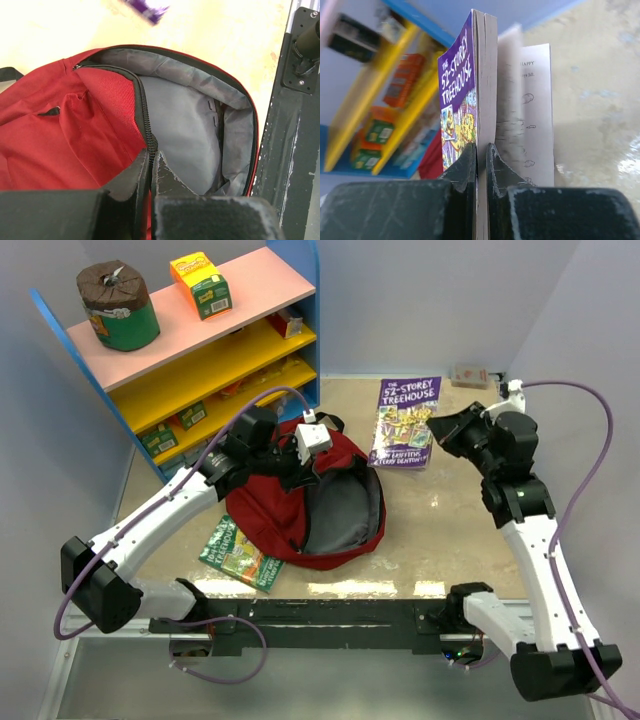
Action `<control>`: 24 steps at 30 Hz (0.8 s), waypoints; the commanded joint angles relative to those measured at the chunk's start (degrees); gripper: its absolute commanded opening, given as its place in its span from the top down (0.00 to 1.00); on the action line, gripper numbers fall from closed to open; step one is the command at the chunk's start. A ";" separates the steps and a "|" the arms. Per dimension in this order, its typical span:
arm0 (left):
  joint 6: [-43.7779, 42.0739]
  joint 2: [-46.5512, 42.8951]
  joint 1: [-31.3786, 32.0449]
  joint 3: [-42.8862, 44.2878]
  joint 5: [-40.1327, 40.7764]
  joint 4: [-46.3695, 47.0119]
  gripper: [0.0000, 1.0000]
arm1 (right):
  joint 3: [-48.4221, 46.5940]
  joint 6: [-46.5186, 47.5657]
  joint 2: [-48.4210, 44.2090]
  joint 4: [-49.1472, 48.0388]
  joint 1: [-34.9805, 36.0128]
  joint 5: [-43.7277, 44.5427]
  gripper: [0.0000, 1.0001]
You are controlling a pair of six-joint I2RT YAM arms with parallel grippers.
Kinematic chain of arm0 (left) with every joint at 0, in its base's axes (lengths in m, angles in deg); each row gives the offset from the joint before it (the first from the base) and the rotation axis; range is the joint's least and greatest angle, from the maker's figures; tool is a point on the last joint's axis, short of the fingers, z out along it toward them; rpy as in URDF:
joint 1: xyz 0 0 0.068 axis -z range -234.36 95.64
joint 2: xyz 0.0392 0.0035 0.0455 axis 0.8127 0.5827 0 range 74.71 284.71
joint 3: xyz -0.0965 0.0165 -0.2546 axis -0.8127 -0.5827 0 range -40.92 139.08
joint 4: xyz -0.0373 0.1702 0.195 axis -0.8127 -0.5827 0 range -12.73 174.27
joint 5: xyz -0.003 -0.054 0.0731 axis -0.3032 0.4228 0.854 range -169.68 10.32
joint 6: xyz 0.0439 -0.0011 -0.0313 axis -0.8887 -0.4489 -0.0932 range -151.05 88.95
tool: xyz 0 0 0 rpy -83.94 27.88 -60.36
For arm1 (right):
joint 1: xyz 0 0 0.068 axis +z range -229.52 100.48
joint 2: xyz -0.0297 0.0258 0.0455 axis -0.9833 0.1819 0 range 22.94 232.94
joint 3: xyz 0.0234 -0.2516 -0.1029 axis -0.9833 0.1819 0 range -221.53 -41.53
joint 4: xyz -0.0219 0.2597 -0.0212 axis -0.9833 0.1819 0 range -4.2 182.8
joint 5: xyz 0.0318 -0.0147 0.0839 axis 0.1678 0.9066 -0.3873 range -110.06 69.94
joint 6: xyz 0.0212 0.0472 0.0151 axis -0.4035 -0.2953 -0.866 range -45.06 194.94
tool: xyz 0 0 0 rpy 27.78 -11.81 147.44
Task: Pack the student bag
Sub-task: Pick up the book from the center of the board, then place the book in the student bag.
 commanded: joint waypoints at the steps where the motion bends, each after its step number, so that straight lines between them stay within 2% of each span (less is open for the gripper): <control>1: 1.36 -2.23 0.25 0.20 -0.19 3.39 0.95 | -7.04 -2.16 -3.39 4.75 2.72 -2.48 1.00; 11: 2.94 -1.09 0.25 2.05 0.95 4.35 0.95 | -2.04 -0.58 -10.51 22.25 5.18 -5.47 1.00; 20: 6.11 1.72 0.25 5.92 2.27 5.06 0.93 | 7.71 -3.56 -13.24 18.13 5.97 -11.10 1.00; 24: 7.25 2.69 0.34 7.23 1.39 5.59 0.93 | 8.59 -5.49 -11.13 14.19 9.91 -10.66 1.00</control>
